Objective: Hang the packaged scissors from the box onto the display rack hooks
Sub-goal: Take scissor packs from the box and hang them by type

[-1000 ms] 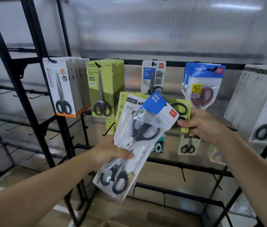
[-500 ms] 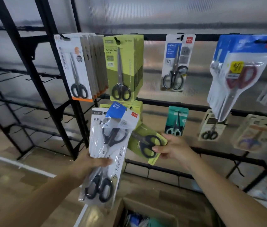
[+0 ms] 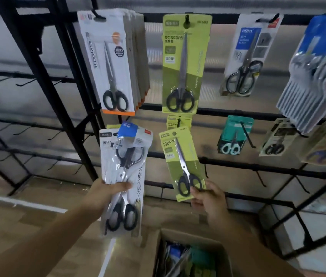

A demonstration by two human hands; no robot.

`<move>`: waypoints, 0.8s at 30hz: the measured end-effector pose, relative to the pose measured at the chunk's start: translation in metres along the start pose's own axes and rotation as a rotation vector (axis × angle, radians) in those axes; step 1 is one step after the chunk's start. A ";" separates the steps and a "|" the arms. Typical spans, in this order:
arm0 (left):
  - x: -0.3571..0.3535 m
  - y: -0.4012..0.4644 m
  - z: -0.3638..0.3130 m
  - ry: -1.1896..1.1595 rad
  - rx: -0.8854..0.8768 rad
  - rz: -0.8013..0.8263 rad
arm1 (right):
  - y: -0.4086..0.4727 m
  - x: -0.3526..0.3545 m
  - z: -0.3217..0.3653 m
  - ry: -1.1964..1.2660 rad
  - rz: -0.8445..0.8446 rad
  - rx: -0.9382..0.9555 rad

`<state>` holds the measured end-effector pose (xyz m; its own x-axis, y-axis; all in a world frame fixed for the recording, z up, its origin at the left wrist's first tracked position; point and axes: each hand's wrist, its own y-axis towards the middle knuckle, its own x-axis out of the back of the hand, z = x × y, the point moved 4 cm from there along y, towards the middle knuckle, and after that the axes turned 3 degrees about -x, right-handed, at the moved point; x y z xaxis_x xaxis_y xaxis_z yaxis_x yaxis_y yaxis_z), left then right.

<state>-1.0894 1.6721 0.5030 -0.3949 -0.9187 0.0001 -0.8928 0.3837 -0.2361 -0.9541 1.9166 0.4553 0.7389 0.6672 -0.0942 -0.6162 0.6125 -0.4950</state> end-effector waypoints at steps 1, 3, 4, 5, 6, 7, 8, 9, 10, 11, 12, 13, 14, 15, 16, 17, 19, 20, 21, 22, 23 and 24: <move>0.002 0.002 0.001 0.005 0.004 0.011 | -0.001 -0.003 -0.007 0.006 -0.018 -0.023; 0.005 0.007 0.001 0.015 -0.008 0.049 | -0.004 -0.008 -0.021 0.020 -0.045 -0.043; 0.006 0.010 0.001 0.018 -0.008 0.067 | -0.006 -0.009 -0.025 0.029 -0.062 -0.038; 0.006 0.013 0.001 0.020 0.003 0.082 | -0.008 -0.010 -0.027 0.030 -0.084 -0.029; 0.007 0.017 0.001 0.015 0.019 0.095 | -0.009 -0.011 -0.028 0.030 -0.108 -0.017; 0.008 0.021 0.001 0.002 0.032 0.106 | -0.009 -0.012 -0.028 0.031 -0.132 -0.002; 0.008 0.024 0.001 -0.010 0.041 0.116 | -0.010 -0.014 -0.027 0.040 -0.152 0.015; 0.009 0.027 0.001 -0.017 0.045 0.125 | -0.012 -0.018 -0.025 0.056 -0.167 0.030; 0.010 0.029 0.001 -0.020 0.046 0.137 | -0.012 -0.023 -0.022 0.080 -0.177 0.045; 0.010 0.032 0.001 -0.023 0.046 0.146 | -0.010 -0.030 -0.017 0.105 -0.184 0.059; 0.010 0.034 0.000 -0.031 0.046 0.153 | -0.007 -0.037 -0.010 0.128 -0.196 0.078; 0.010 0.037 0.000 -0.043 0.048 0.161 | -0.002 -0.044 0.000 0.142 -0.213 0.095; 0.009 0.038 -0.001 -0.056 0.053 0.171 | 0.005 -0.050 0.010 0.158 -0.232 0.109; 0.009 0.040 -0.001 -0.065 0.061 0.185 | 0.011 -0.057 0.021 0.159 -0.247 0.119; 0.009 0.041 -0.002 -0.068 0.068 0.200 | 0.016 -0.062 0.030 0.136 -0.264 0.128; 0.009 0.042 -0.003 -0.074 0.071 0.212 | 0.020 -0.066 0.038 0.094 -0.287 0.131; 0.010 0.041 -0.005 -0.101 0.070 0.232 | 0.025 -0.069 0.043 0.013 -0.317 0.101; 0.011 0.040 -0.006 -0.111 0.069 0.245 | 0.023 -0.069 0.042 -0.029 -0.331 0.076; 0.012 0.040 -0.006 -0.116 0.069 0.258 | 0.018 -0.071 0.041 -0.088 -0.344 0.045; 0.012 0.039 -0.007 -0.119 0.067 0.269 | 0.012 -0.072 0.040 -0.158 -0.362 0.024; 0.013 0.038 -0.007 -0.121 0.066 0.280 | 0.005 -0.076 0.039 -0.192 -0.374 0.047; 0.013 0.036 -0.006 -0.121 0.066 0.291 | -0.002 -0.080 0.041 -0.173 -0.368 0.112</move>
<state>-1.1284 1.6748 0.5005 -0.5996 -0.7771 -0.1912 -0.7284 0.6289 -0.2718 -1.0234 1.8790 0.4990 0.8645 0.4510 0.2219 -0.3530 0.8591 -0.3706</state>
